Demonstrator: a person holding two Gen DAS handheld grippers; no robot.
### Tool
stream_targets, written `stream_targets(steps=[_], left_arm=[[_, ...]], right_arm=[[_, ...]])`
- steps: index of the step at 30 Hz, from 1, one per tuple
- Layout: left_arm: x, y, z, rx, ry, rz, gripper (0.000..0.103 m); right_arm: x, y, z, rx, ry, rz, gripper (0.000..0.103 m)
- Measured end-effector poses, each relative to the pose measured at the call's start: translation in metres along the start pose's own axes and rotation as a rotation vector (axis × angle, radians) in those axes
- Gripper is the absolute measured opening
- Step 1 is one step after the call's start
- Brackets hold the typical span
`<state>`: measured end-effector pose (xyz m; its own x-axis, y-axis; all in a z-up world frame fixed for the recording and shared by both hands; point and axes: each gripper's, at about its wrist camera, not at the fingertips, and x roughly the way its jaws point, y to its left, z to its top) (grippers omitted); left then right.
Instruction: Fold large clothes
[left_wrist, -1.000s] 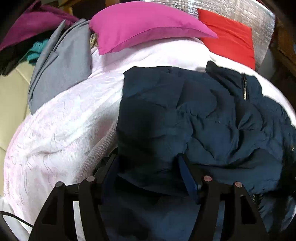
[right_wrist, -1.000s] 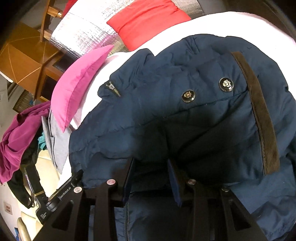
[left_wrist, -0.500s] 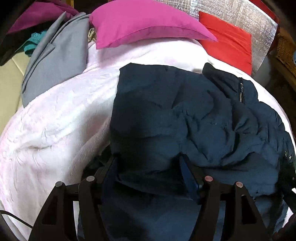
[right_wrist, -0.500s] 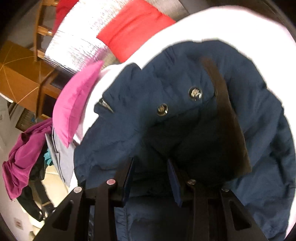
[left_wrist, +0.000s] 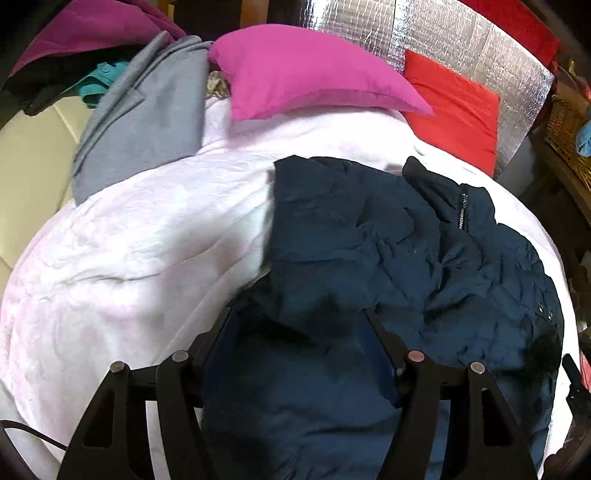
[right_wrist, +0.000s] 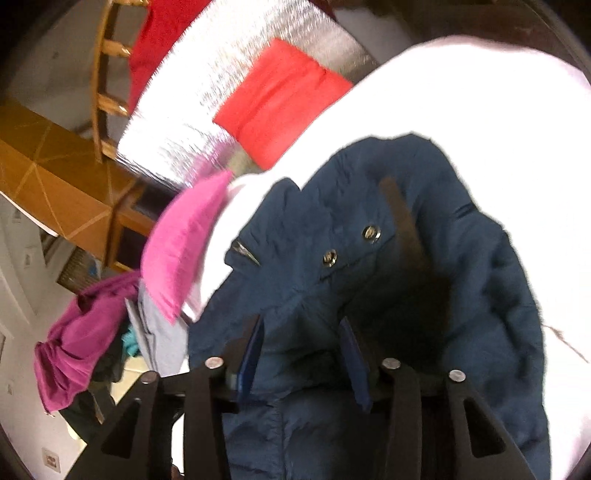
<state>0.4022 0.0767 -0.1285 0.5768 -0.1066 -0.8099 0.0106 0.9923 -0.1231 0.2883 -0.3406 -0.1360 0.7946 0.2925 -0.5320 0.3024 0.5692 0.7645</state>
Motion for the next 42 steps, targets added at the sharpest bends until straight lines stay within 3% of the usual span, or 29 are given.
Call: stream_targets(steps=[7,14,20,23,31,35,36,39,42], left_arm=[[-0.040,0.022,-0.030,0.009,-0.014,0.032,0.069],[-0.065,0.053,-0.080,-0.006,0.019,0.057,0.069],[-0.074,0.076,-0.128,-0.033,0.088,0.040,0.069],[-0.078,0.084,-0.141,-0.039,0.104,0.007,0.069],[-0.072,0.117,-0.171,-0.142,0.242,-0.159,0.069],[-0.074,0.120,-0.182,-0.153,0.279,-0.185,0.068],[-0.074,0.118,-0.183,-0.147,0.288,-0.190,0.067],[-0.075,0.109,-0.185,-0.115,0.307,-0.222,0.050],[-0.078,0.099,-0.187,-0.071,0.302,-0.203,0.050]], right_arm=[[-0.072,-0.033,-0.016,0.046,-0.076,0.009,0.057],[-0.118,-0.071,-0.031,0.092,-0.053,-0.023,0.058],[-0.145,-0.096,-0.040,0.141,-0.010,-0.005,0.070],[-0.148,-0.112,-0.050,0.160,0.032,-0.005,0.071],[-0.128,-0.144,-0.089,0.210,0.185,0.041,0.071],[-0.127,-0.145,-0.099,0.185,0.206,0.090,0.073],[-0.127,-0.145,-0.100,0.189,0.215,0.116,0.073],[-0.123,-0.144,-0.105,0.207,0.270,0.195,0.073],[-0.121,-0.139,-0.114,0.174,0.304,0.187,0.073]])
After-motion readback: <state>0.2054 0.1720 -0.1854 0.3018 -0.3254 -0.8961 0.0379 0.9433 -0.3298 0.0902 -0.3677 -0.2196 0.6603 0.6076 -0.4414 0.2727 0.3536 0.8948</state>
